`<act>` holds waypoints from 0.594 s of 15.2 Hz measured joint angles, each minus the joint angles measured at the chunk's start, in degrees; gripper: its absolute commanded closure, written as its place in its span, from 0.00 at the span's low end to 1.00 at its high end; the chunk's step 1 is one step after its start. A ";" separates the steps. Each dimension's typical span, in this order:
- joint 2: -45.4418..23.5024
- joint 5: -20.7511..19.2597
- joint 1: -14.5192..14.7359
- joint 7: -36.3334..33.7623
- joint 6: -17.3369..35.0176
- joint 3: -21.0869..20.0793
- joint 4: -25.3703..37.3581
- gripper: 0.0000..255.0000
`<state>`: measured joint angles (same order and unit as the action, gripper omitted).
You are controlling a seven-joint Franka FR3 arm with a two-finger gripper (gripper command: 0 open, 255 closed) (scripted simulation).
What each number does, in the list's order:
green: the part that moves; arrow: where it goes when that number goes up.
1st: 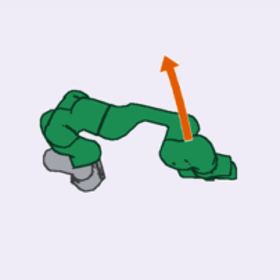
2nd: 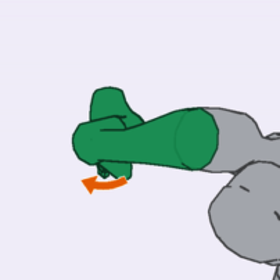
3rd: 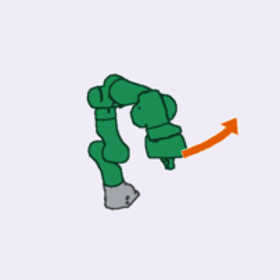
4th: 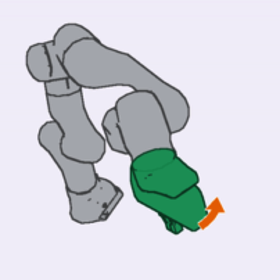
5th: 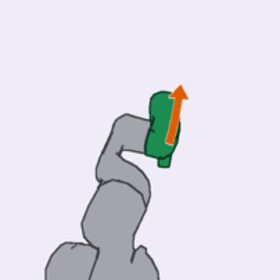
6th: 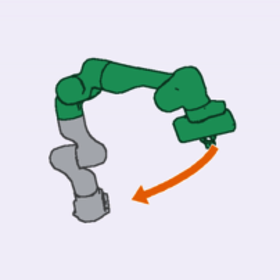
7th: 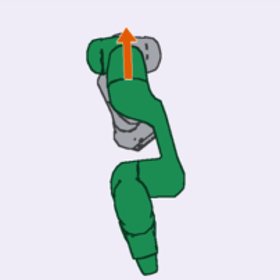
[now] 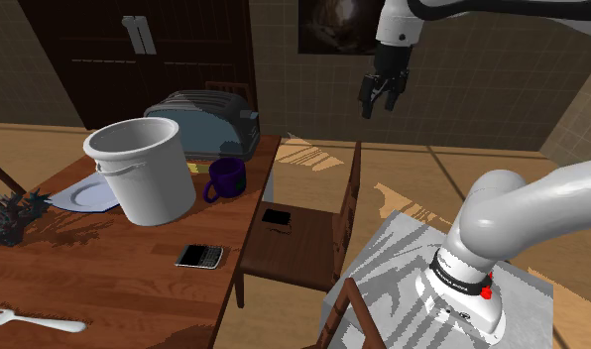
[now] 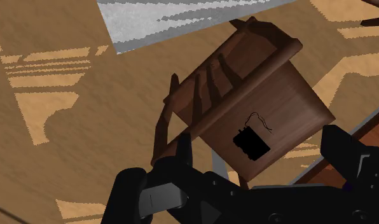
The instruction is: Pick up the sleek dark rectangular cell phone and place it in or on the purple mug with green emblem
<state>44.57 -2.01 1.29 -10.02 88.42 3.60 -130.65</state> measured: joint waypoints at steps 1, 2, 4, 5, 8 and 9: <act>0.00 0.00 0.00 0.00 0.00 0.00 0.00 0.00; -0.39 0.25 0.27 -0.15 0.52 -0.33 -0.17 0.00; -2.28 1.04 1.18 -0.65 2.47 -1.47 -0.35 0.00; -3.43 1.54 1.74 -1.00 3.94 -2.19 -0.75 0.00; -5.68 2.84 3.36 -1.88 7.23 -4.33 -1.85 0.00; -6.99 3.40 4.00 -2.45 8.48 -5.30 -1.83 0.00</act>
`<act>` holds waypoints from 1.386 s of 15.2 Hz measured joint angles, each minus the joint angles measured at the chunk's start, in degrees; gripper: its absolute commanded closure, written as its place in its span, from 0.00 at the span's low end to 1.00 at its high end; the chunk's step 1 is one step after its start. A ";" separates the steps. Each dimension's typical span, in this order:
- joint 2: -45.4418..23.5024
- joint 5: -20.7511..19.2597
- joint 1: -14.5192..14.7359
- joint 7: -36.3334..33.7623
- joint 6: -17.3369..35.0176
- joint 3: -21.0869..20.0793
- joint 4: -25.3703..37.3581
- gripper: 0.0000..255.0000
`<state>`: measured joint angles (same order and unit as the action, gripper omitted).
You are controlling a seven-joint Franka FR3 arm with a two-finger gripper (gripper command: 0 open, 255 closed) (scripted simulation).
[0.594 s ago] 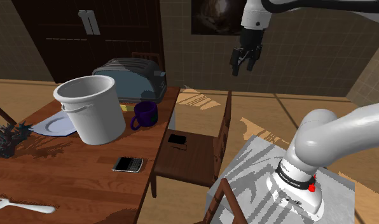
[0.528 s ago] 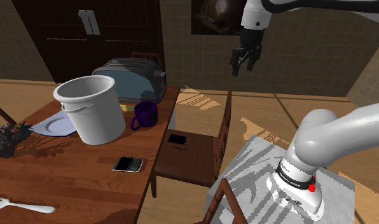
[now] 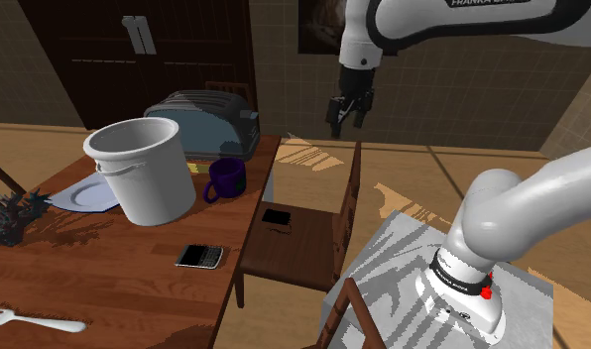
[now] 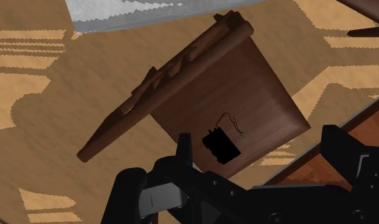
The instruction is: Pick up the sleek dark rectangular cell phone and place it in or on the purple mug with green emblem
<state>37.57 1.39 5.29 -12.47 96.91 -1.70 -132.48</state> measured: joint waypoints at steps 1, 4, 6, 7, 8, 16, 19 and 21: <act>-1.17 0.27 0.43 -0.01 1.42 -0.50 -0.30 0.00; -5.54 1.22 1.91 -0.72 4.59 -2.55 0.84 0.00; -7.87 1.73 2.85 -1.09 6.76 -3.85 0.95 0.00; -9.30 1.97 3.34 -1.45 7.88 -4.62 1.27 0.00; -10.87 2.17 3.83 -1.85 8.84 -5.43 1.89 0.00; -23.89 2.10 7.09 -4.30 17.26 -11.01 6.34 0.00; -28.53 1.37 8.28 -5.40 19.67 -12.93 8.43 0.00; -32.25 0.51 9.31 -6.81 20.82 -14.48 10.88 0.00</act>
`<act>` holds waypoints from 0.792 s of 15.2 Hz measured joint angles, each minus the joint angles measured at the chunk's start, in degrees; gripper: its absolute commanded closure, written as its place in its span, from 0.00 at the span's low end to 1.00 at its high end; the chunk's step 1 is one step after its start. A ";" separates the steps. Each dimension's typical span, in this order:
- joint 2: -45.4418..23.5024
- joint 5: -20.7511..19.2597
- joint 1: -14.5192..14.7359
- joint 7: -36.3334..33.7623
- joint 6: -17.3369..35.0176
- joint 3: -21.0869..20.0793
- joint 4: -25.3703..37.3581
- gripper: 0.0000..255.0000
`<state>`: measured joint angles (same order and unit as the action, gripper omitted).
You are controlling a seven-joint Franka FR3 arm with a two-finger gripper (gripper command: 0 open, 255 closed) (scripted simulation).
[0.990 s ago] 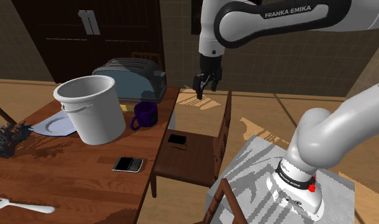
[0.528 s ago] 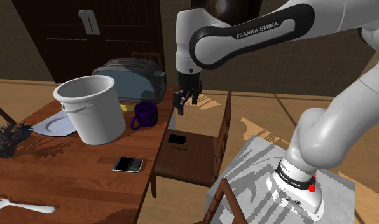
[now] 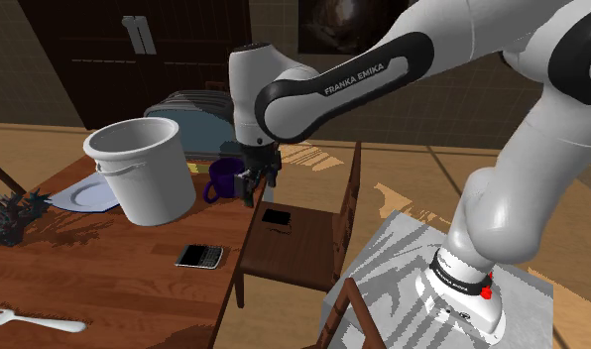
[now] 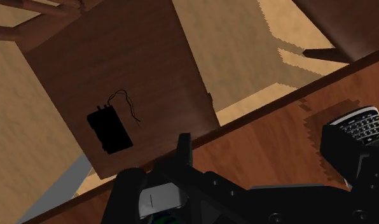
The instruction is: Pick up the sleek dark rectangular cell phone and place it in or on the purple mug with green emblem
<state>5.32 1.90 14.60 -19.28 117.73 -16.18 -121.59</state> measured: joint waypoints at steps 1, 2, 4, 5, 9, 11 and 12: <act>-2.02 -0.59 0.44 -0.60 0.52 -0.62 1.43 0.00; -3.54 -1.04 0.90 -1.03 0.92 -1.16 2.43 0.00; -7.21 -2.30 1.74 -1.79 2.16 -2.05 4.61 0.00; -9.13 -3.00 2.24 -2.26 2.73 -2.49 5.81 0.00; -16.60 -6.09 4.99 -4.75 3.89 -4.12 11.45 0.00; -20.56 -7.70 6.39 -5.52 3.68 -4.54 15.22 0.00; -21.81 -8.27 6.93 -5.64 3.96 -4.71 16.04 0.00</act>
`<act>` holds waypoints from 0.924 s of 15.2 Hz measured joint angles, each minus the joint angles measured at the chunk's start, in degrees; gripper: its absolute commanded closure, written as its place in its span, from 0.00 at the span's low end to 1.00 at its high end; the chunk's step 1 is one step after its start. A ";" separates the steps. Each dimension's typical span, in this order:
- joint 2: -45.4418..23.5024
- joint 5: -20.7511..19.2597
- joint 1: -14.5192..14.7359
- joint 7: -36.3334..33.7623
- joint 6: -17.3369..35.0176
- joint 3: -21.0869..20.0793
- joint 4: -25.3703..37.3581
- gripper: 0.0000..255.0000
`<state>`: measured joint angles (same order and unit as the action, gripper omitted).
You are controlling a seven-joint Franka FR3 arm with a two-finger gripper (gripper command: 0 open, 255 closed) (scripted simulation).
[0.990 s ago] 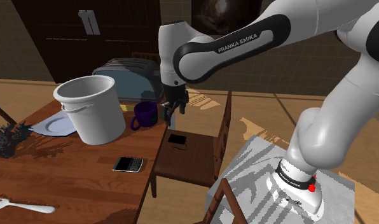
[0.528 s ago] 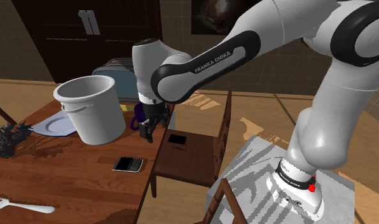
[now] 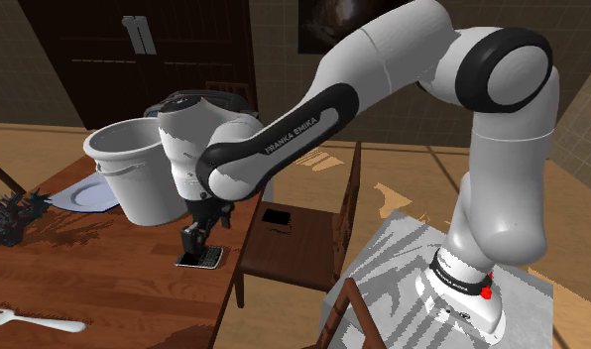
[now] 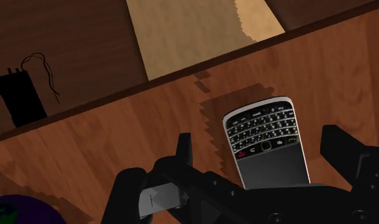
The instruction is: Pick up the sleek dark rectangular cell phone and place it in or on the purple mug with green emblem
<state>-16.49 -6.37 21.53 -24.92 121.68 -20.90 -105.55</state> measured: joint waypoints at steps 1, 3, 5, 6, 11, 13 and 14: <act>-1.13 -0.50 0.56 -0.36 0.16 -0.13 0.85 0.00; -2.66 -1.18 1.20 -0.94 1.00 -0.17 1.40 0.00; -3.73 -1.66 1.39 -1.14 2.14 0.00 1.26 0.00; -4.16 -1.87 1.47 -1.29 2.85 0.08 0.94 0.00; -5.65 -2.55 1.69 -1.66 4.88 0.40 0.30 0.00; -5.67 -2.57 1.69 -1.67 4.96 0.40 0.26 0.00; -5.67 -2.58 1.69 -1.68 4.98 0.41 0.25 0.00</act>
<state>-22.16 -8.95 23.23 -26.59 126.66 -20.49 -105.30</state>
